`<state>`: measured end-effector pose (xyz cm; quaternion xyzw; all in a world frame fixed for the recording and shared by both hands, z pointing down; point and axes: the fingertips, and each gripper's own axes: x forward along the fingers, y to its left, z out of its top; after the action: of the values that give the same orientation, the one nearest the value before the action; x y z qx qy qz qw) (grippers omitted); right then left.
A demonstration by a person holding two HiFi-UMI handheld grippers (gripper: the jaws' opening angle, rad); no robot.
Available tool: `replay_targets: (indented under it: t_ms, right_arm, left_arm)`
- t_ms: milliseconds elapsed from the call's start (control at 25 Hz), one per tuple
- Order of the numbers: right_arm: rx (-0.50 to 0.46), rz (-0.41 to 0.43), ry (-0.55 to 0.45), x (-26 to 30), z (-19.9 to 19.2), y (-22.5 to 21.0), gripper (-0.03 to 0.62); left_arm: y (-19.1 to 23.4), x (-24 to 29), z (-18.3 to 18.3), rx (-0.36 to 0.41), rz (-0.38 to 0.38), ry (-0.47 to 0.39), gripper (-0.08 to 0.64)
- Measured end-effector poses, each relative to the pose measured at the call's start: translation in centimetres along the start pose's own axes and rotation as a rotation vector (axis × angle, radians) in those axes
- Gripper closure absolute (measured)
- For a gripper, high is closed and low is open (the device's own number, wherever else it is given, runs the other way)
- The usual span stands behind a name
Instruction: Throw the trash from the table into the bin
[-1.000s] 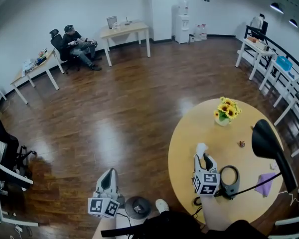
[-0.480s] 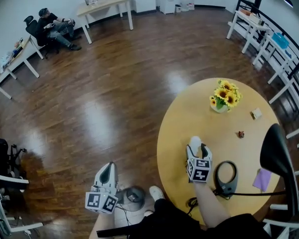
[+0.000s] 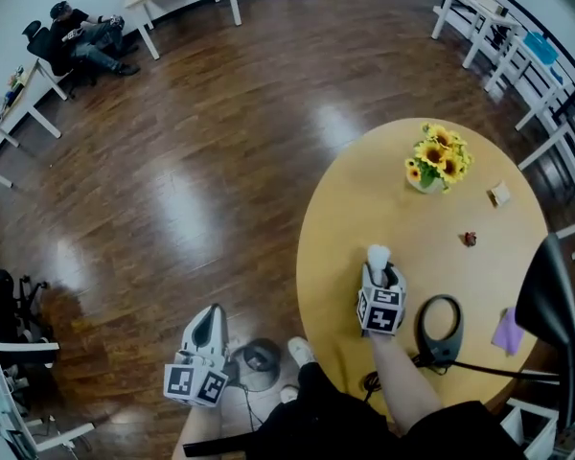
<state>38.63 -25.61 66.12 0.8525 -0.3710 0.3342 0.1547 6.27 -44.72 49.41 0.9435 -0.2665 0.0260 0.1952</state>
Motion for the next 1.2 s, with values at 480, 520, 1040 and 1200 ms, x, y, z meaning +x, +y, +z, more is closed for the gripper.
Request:
replay_targets:
  t_ms: [480, 520, 1040, 1200]
  right_arm:
    - [-0.029, 0.076, -0.076, -2.2, 1.9, 0.2, 0.437]
    - [-0.032, 0.07, -0.082, -2.5, 2.1, 0.2, 0.437]
    - [-0.087, 0.067, -0.215, -7.7, 5.4, 0.9, 0.437]
    - [-0.107, 0.09, -0.232, -9.2, 5.8, 2.3, 0.437]
  left_arm:
    - [-1.0, -1.6, 1.0, 0.012, -0.001, -0.057, 0.559]
    - [-1.0, -2.1, 1.3, 0.014, 0.0, -0.065, 0.559]
    - [0.0, -9.9, 4.6, 0.019, 0.066, -0.211, 0.559]
    - [0.7, -13.2, 5.3, 0.015, 0.11, -0.25, 0.559]
